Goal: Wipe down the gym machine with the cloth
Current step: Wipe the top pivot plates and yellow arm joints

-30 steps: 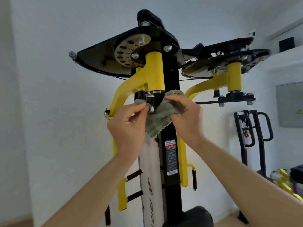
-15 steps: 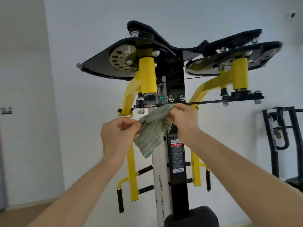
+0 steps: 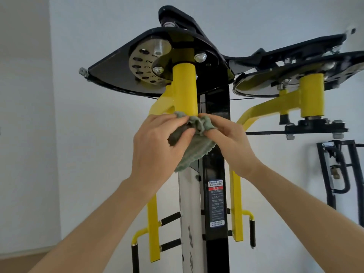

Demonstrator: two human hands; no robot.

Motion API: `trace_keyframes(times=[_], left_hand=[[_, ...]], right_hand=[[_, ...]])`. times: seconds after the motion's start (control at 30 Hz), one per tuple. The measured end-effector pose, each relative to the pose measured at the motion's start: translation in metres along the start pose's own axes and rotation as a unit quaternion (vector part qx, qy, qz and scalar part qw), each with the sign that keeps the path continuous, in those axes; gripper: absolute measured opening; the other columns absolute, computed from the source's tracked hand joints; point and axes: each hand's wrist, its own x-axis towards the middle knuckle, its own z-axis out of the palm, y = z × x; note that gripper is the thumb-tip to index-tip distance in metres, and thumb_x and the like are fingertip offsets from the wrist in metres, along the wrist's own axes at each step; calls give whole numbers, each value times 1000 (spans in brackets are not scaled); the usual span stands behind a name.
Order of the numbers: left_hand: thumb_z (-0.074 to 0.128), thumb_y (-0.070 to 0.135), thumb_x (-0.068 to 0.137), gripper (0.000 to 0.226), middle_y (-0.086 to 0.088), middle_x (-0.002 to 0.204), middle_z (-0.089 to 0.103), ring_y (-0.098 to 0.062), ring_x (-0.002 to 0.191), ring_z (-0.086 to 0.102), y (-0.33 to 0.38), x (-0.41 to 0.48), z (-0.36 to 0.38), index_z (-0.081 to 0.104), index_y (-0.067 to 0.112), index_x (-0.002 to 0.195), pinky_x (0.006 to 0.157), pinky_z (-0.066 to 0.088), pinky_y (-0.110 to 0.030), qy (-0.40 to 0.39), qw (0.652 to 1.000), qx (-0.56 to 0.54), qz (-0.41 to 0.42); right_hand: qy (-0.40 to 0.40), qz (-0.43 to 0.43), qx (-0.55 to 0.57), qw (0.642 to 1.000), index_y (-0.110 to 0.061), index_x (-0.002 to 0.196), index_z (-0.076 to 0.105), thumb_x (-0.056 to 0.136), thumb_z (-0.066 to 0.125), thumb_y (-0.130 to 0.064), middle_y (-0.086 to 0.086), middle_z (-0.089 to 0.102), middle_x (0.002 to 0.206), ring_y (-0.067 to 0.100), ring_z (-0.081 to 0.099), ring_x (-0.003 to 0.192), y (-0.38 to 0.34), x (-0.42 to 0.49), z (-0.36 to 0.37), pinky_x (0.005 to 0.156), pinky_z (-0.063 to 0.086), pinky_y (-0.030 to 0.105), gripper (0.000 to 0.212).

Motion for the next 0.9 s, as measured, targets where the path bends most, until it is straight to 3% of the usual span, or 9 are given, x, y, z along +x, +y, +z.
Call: trace_keyframes(times=[0.1, 0.23, 0.4, 0.5, 0.7, 0.8, 0.9], left_hand=[[73, 40, 88, 31, 5, 107, 75, -16, 96, 63, -2, -2, 0, 78, 18, 109, 84, 43, -18, -11, 1000, -1, -1], [78, 51, 79, 36, 9, 99, 71, -15, 91, 64, 3, 5, -1, 78, 22, 100, 75, 50, -28, -25, 999, 25, -5], [83, 59, 70, 40, 17, 103, 71, -9, 93, 65, 20, 12, -5, 76, 35, 102, 66, 53, -32, -42, 993, 111, -18], [86, 53, 69, 37, 16, 100, 71, -11, 90, 65, 26, 15, -6, 78, 33, 99, 71, 54, -37, -58, 990, 126, -18], [84, 30, 81, 8, 12, 83, 74, -10, 75, 68, 39, 38, -2, 82, 27, 87, 68, 57, -40, -49, 992, 100, -58], [80, 20, 84, 7, 10, 86, 75, -7, 76, 69, 43, 56, 5, 81, 23, 90, 74, 58, -37, 18, 989, 121, -78], [74, 18, 88, 13, 9, 95, 77, -4, 81, 70, 42, 75, 14, 81, 19, 99, 78, 59, -34, 78, 984, 131, -94]], right_hand=[[5, -11, -23, 1000, -10, 125, 70, 99, 60, -7, -1, 76, 113, 12, 69, 111, 11, 1, -7, 95, 55, 28, 28], [41, 0, -11, 999, -14, 110, 76, 92, 69, -8, -4, 79, 99, 11, 73, 97, 16, 8, -16, 83, 57, 25, 20], [40, -8, -10, 999, -8, 104, 76, 89, 73, -4, 2, 78, 95, 13, 74, 93, 21, 19, -22, 82, 59, 25, 17], [41, -7, 12, 999, -5, 102, 77, 87, 73, -1, 3, 78, 93, 13, 74, 90, 25, 21, -25, 79, 59, 24, 16], [73, 13, 112, 991, -3, 97, 75, 86, 74, 1, 5, 77, 91, 11, 73, 86, 21, 29, -35, 76, 58, 22, 12], [132, 40, 157, 978, -11, 89, 71, 85, 74, 3, 6, 75, 89, 13, 72, 80, 13, 46, -33, 68, 60, 25, 15], [165, 60, 166, 970, -18, 83, 63, 83, 74, 4, 6, 73, 87, 16, 71, 80, 9, 74, -23, 73, 62, 35, 24]])
